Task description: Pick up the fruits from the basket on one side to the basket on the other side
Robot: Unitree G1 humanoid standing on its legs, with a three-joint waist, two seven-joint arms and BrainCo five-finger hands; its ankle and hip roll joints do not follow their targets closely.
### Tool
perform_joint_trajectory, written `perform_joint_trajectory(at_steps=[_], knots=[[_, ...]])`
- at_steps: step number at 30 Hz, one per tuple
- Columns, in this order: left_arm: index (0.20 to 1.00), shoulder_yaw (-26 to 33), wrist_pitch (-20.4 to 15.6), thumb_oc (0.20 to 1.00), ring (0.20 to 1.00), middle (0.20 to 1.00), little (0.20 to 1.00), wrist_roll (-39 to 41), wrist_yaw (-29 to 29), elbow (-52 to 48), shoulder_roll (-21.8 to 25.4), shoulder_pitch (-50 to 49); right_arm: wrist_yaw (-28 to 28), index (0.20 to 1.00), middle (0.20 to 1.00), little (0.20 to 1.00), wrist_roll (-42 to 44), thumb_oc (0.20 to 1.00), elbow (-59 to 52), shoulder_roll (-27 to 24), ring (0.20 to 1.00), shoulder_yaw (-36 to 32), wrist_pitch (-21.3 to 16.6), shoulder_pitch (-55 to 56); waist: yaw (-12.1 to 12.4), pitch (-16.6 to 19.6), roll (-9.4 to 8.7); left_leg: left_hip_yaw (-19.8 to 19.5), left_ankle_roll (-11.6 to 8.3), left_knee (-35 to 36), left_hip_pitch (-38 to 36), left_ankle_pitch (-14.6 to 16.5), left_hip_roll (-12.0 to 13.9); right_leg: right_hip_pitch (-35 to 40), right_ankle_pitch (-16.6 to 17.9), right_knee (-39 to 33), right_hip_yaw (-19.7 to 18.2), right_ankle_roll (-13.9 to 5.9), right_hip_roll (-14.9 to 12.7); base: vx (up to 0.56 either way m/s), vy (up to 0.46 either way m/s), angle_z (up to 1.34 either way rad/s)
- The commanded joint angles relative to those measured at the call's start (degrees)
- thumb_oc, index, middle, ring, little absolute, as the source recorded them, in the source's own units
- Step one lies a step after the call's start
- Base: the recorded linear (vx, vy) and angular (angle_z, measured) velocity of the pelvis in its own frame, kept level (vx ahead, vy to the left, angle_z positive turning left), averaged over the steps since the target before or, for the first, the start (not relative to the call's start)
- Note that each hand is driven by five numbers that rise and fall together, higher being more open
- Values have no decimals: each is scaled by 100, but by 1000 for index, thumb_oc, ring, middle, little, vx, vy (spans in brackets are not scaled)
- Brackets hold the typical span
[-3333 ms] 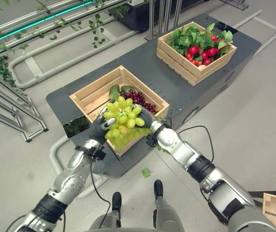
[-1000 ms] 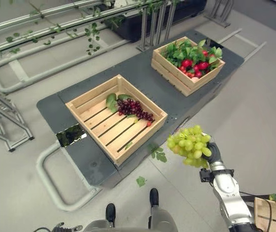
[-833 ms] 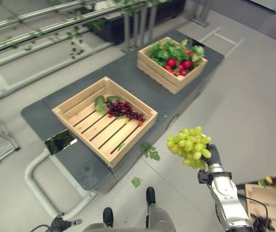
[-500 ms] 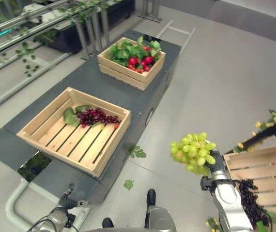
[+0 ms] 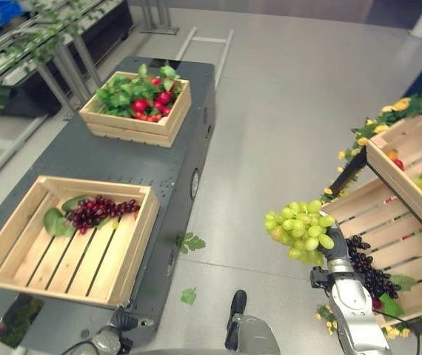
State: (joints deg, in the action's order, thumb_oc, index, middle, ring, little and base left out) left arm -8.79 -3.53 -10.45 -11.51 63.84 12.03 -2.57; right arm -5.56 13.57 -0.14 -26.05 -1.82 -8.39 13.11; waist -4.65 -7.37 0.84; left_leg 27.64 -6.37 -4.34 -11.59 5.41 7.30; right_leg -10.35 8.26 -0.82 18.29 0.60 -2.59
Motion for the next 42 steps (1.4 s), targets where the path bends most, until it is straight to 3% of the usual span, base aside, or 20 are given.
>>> perform_joint_trajectory(at_steps=[1, 2, 4, 5, 6, 7, 8, 11, 13, 15, 17, 20, 23, 25, 30, 31, 32, 33, 36, 42], knots=[[1000, 316, -82, 1000, 1000, 1000, 1000, 255, -355, -29, 19, 147, -94, 200, 200, 200, 32, 200, -714, -141, 200, -287, -492, -384, -34, -44, -152, -512, 223, -575, 770, 22, -186, 571, -546, -11, -197, -723, -273, 95, -273, -65], [1000, 402, -97, 1000, 1000, 1000, 1000, 461, -441, -124, 16, 155, -106, 200, 200, 200, 41, 200, -734, -208, 200, -246, -489, -489, 16, -137, -197, -848, 140, -1437, 1136, -128, -42, 648, -630, -87, -349, -599, -142, 97, -300, -55], [1000, 503, -86, 1000, 1000, 1000, 1000, 637, -525, -184, 1, 91, -94, 200, 200, 200, 90, 200, -809, -262, 200, -226, -495, -501, 117, -253, -299, -1297, 61, -2714, 1674, -420, -50, 849, -729, -221, -573, -425, -29, 103, -264, -66], [1000, 536, -95, 1000, 1000, 1000, 1000, 727, -566, -184, 14, 107, -88, 200, 200, 200, 89, 200, -841, -285, 200, -229, -494, -487, 173, -329, -363, -1570, 85, -3069, 1998, -523, -212, 903, -718, -255, -659, -378, -48, 50, -111, -81], [1000, 537, -95, 1000, 1000, 1000, 1000, 727, -565, -184, 15, 107, -88, 200, 200, 200, 89, 200, -841, -284, 200, -228, -494, -488, 167, -320, -369, -1573, 86, -3062, 2007, -531, -220, 894, -718, -254, -654, -378, -55, 16, -77, -78], [1000, 670, -102, 1000, 1000, 1000, 1000, 991, -644, -61, -3, 103, -82, 200, 200, 200, 99, 200, -841, -310, 200, -214, -488, -530, 334, -497, -425, -2237, 164, -3415, 2453, -460, -671, 964, -722, -267, -914, -350, -37, 24, -56, -45], [1000, 719, -110, 1000, 1000, 1000, 1000, 1066, -641, -61, -8, 63, -86, 200, 200, 200, 87, 200, -830, -296, 200, -206, -484, -550, 344, -474, -478, -2336, 232, -3416, 2487, -517, -740, 958, -707, -278, -1014, -360, -44, 71, -38, -78], [1000, 909, -118, 1000, 1000, 1000, 1000, 1247, -634, 244, -56, -85, -11, 200, 200, 200, 125, 200, -889, -224, 200, -164, -524, -536, 550, -489, -468, -2829, 393, -2892, 2611, -418, -812, 1032, -735, -257, -1487, -408, 51, 123, 60, -132], [1000, 981, -122, 1000, 1000, 1000, 1000, 1315, -611, 485, -91, -156, 18, 200, 200, 200, 129, 200, -846, -223, 200, -115, -578, -582, 740, -511, -431, -3433, 437, -2089, 2676, -275, -969, 1102, -797, -271, -1866, -466, 179, 168, 102, -24], [1000, 1034, -127, 1000, 1000, 1000, 1000, 1347, -606, 650, -125, -206, 34, 200, 200, 200, 91, 200, -814, -225, 200, -62, -600, -607, 846, -464, -355, -4090, 325, -945, 2502, -602, -883, 1131, -867, -306, -2211, -481, 359, 183, 133, -79], [1000, 1001, -120, 1000, 1000, 1000, 1000, 1335, -612, 768, -121, -153, 35, 200, 200, 200, 45, 200, -824, -278, 200, -21, -607, -640, 875, -458, -286, -4432, 131, -332, 2374, -938, -727, 1209, -943, -307, -2489, -487, 444, 135, 156, -119], [1000, 917, -103, 1000, 1000, 1000, 1000, 1270, -617, 757, -131, -24, 30, 200, 200, 200, 34, 200, -973, -304, 200, -67, -617, -599, 762, -459, -227, -3946, 73, -154, 2237, -948, -497, 1246, -1042, -261, -2562, -492, 414, 55, 190, -44], [1000, 807, -111, 1000, 1000, 1000, 1000, 1151, -651, 711, -149, 18, 49, 200, 200, 200, 40, 200, -999, -268, 200, -48, -604, -550, 690, -392, -150, -3772, 110, 237, 1918, -875, -469, 1255, -1043, -253, -2614, -544, 386, 41, 222, -25], [1000, 642, -117, 1000, 1000, 1000, 1000, 1032, -712, 529, -133, 201, 26, 200, 200, 200, -47, 200, -1003, -202, 200, -42, -515, -488, 545, -235, -126, -3459, 157, 738, 1579, -916, -447, 1163, -1033, -175, -2610, -686, 158, 77, 316, -47], [1000, 294, -180, 1000, 1000, 1000, 1000, 881, -706, -179, -2, 438, 7, 200, 200, 200, -156, 200, -979, -60, 200, 95, -440, -622, 533, -197, -207, -2933, 283, 875, 1408, -793, -503, 935, -936, -14, -2613, -941, -127, 3, 201, -56], [1000, 280, -188, 1000, 1000, 1000, 1000, 863, -718, -341, 49, 450, 18, 200, 200, 200, -171, 200, -957, -19, 200, 191, -433, -726, 593, -232, -231, -2724, 300, 884, 1365, -738, -480, 809, -840, 101, -2291, -1028, -260, -62, 77, -110], [1000, 238, -216, 1000, 1000, 1000, 1000, 859, -711, -492, 98, 497, 31, 200, 200, 200, -196, 200, -926, -2, 200, 315, -439, -880, 673, -263, -239, -2487, 298, 900, 1348, -696, -431, 649, -702, 168, -1670, -1133, -483, -108, 67, -162], [1000, 234, -226, 1000, 1000, 1000, 1000, 908, -700, -553, 148, 520, 58, 200, 200, 200, -206, 200, -923, 21, 200, 411, -429, -965, 667, -272, -234, -2407, 291, 902, 1373, -707, -393, 538, -644, 206, -1375, -1161, -562, -148, 113, -145], [1000, 172, -174, 1000, 1000, 1000, 1000, 720, -629, -487, 239, 571, 198, 200, 200, 200, -91, 200, -1001, 73, 200, 500, -377, -931, 628, -217, -360, -2215, 387, 857, 1247, -608, -478, 595, -485, -29, -1416, -1109, -547, -27, 105, -53], [1000, 212, -26, 1000, 1000, 1000, 1000, 411, -459, -11, 81, 300, 283, 200, 200, 200, 32, 200, -1346, 29, 200, 231, -361, -631, 579, 13, -382, -2138, 387, 918, 1086, -529, -506, 797, -401, -326, -1380, -1117, -555, 53, 43, -14]])
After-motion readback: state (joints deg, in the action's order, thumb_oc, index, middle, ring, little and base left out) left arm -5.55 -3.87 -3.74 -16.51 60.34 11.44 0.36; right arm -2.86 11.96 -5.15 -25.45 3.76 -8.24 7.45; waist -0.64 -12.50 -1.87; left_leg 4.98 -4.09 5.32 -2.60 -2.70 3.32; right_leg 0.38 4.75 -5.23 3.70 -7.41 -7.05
